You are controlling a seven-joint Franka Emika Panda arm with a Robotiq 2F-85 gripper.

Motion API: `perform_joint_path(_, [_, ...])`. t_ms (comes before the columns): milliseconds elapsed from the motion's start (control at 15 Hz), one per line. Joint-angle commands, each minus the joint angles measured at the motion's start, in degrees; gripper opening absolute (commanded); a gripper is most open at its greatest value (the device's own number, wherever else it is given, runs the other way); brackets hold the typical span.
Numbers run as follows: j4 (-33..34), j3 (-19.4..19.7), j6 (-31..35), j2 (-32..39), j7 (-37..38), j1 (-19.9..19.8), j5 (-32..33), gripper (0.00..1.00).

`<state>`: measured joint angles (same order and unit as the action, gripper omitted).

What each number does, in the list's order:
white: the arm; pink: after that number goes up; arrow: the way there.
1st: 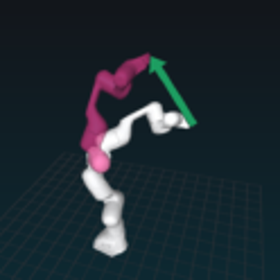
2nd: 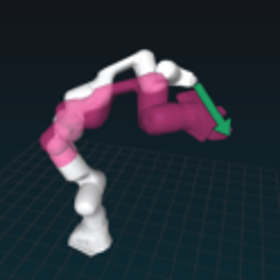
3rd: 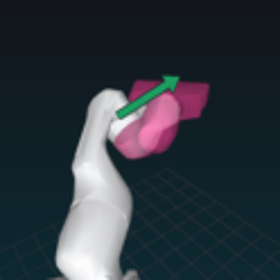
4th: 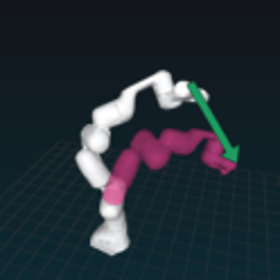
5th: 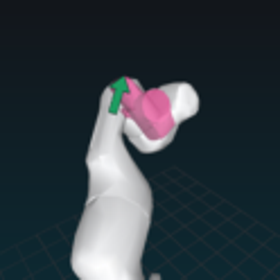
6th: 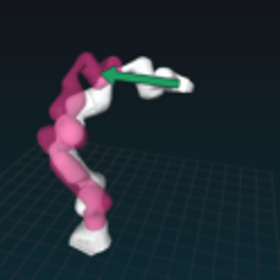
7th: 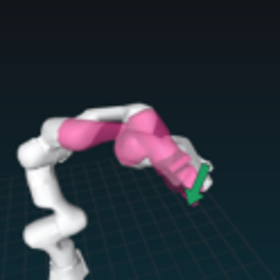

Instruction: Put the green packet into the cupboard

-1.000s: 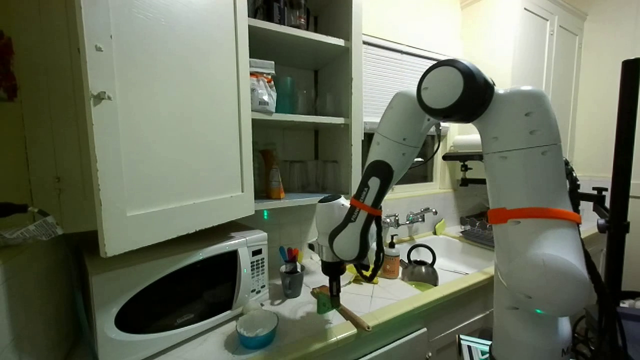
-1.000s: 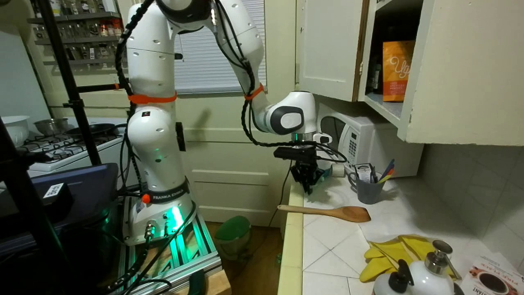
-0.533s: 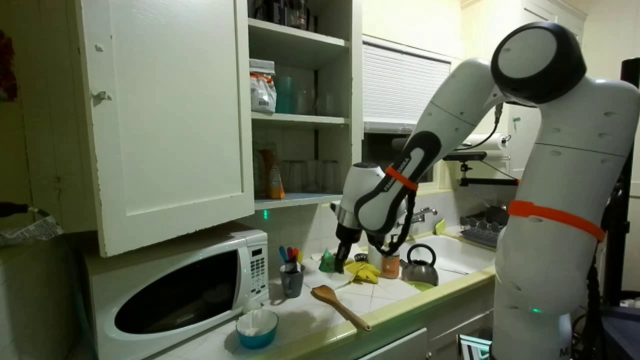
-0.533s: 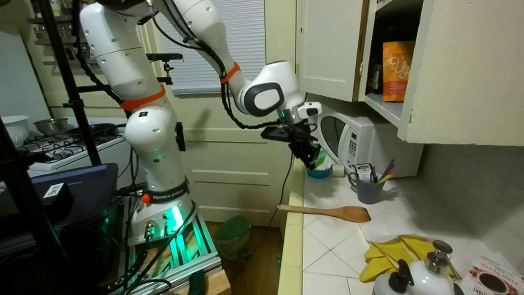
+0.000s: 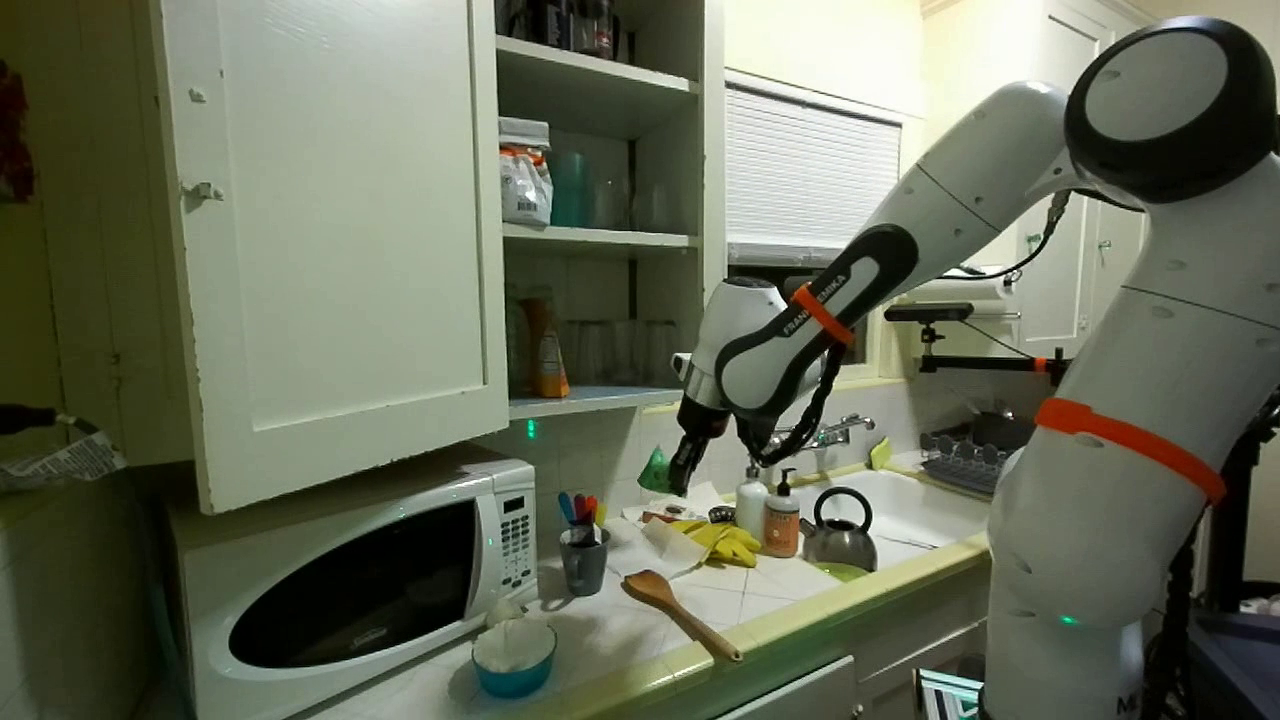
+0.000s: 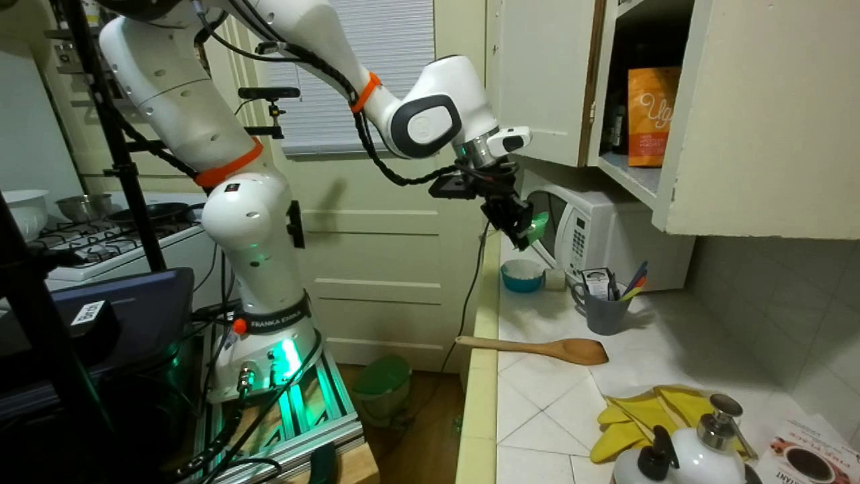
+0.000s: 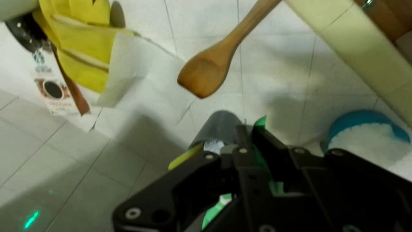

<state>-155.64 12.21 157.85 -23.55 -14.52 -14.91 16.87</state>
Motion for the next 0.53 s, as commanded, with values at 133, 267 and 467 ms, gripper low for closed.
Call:
perform_joint_path(133, [5.41, -2.59, 8.22, -3.86, 2.67, -0.70, 0.04, 0.03])
perform_joint_path(267, [8.32, -3.37, 10.01, -2.36, 4.39, -0.81, -0.74, 0.03])
perform_joint_path(467, [13.24, -4.26, 8.73, 1.75, 5.45, -0.51, -1.13, 0.03])
